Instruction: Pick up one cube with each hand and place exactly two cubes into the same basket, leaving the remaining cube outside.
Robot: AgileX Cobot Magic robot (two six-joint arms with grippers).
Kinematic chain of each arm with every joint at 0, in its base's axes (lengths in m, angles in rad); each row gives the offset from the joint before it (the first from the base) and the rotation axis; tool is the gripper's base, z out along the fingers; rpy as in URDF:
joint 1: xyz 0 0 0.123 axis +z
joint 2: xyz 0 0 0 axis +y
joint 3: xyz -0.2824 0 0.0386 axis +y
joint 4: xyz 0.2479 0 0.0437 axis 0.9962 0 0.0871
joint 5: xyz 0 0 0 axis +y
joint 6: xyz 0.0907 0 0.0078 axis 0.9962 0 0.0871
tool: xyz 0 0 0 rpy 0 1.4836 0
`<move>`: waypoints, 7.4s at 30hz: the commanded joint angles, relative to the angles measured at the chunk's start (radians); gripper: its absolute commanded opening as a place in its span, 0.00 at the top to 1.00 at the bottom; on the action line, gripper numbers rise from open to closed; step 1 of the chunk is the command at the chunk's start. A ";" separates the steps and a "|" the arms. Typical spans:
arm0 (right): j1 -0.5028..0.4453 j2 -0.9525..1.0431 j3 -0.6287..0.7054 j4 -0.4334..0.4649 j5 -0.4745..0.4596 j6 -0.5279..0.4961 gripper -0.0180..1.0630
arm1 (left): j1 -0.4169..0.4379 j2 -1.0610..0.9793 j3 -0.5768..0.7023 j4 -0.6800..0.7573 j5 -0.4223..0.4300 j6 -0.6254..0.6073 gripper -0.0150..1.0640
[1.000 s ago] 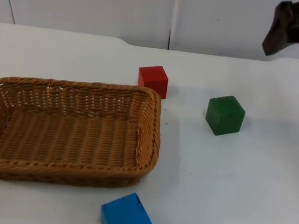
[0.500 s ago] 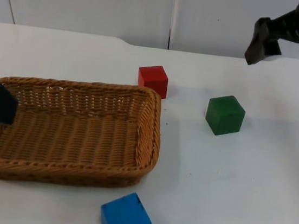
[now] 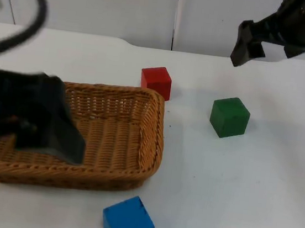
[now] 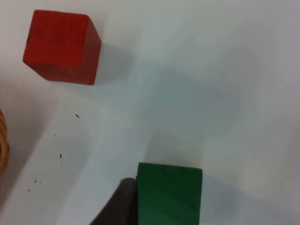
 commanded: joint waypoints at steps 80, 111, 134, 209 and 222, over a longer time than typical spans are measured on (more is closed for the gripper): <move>0.006 0.237 -0.010 0.142 -0.082 -0.053 0.03 | -0.264 0.796 -0.085 -0.116 -0.601 -0.432 0.01; 0.006 0.252 -0.010 0.160 -0.103 -0.060 0.48 | -0.264 0.796 -0.085 -0.124 -0.600 -0.432 0.96; 0.006 0.103 -0.010 0.128 -0.055 -0.060 0.98 | -0.338 0.532 -0.085 -0.072 -0.508 -0.417 0.99; 0.387 -0.088 -0.010 0.132 -0.006 -0.202 0.98 | 0.190 0.220 -0.085 0.724 -0.276 -0.188 0.99; 0.390 -0.086 -0.010 0.190 -0.064 -0.202 0.98 | 0.190 0.220 -0.083 0.730 -0.350 -0.152 0.99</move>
